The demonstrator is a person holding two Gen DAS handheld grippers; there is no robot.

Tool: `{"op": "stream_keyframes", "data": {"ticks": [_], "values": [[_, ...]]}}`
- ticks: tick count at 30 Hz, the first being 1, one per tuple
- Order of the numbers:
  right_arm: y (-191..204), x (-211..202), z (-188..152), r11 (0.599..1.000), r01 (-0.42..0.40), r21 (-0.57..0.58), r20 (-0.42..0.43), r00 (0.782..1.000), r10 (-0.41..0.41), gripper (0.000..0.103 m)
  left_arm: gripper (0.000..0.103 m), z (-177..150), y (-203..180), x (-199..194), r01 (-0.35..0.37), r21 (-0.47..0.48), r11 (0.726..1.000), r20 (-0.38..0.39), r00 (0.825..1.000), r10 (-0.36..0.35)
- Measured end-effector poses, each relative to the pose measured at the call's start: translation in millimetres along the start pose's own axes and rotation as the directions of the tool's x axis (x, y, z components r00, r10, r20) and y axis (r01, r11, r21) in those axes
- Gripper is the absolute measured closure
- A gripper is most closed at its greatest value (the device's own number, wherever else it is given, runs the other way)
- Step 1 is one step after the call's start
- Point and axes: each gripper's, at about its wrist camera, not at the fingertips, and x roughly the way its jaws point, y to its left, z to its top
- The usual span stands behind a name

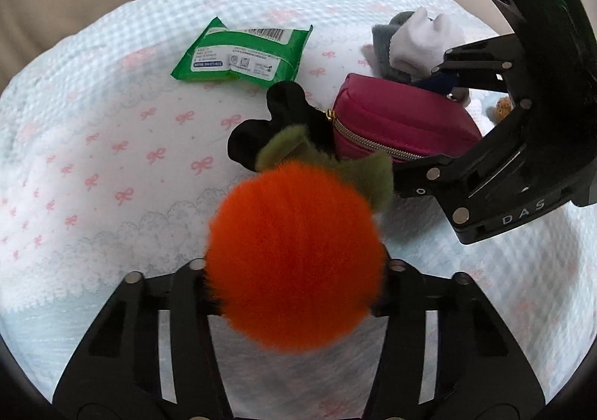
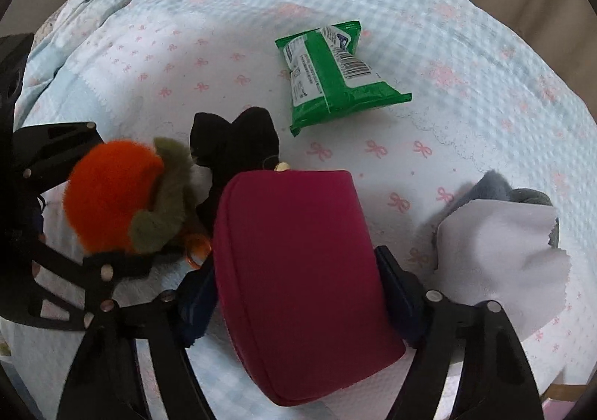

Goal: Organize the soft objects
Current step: 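Grasp the orange pompom with the left tool while the right tool grasps the magenta pouch, then carry the pompom and pouch with both tools over the cardboard box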

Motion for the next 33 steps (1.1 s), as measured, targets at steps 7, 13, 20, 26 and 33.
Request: {"op": "stream_keyframes", "data": {"ticks": [7,13,20,26,33], "values": [[7,-7,-3,1.000,0.019,0.014,0.016,1.000,-0.019,0.052,0.070,-1,1,-9,0.032,-0.022,0.999,0.016,0.999,-0.031],[12,-24,-1,0.997,0.049,0.065,0.047,0.998,-0.052,0.057,0.070,4,2,-30,0.024,-0.030,0.999,0.037,0.999,-0.023],[14,-77,7,0.983,0.062,0.171,0.115,0.990,-0.083,0.058,0.070,19,1,-78,0.002,-0.051,0.999,0.073,0.997,0.002],[24,-140,4,0.959,0.087,0.270,0.161,0.978,-0.134,0.058,0.070,39,-11,-138,-0.018,-0.061,0.998,0.119,0.993,0.025],[26,-222,-11,0.901,0.133,0.413,0.207,0.950,-0.235,0.059,0.070,71,-40,-207,-0.031,-0.042,0.999,0.192,0.981,0.038]]}}
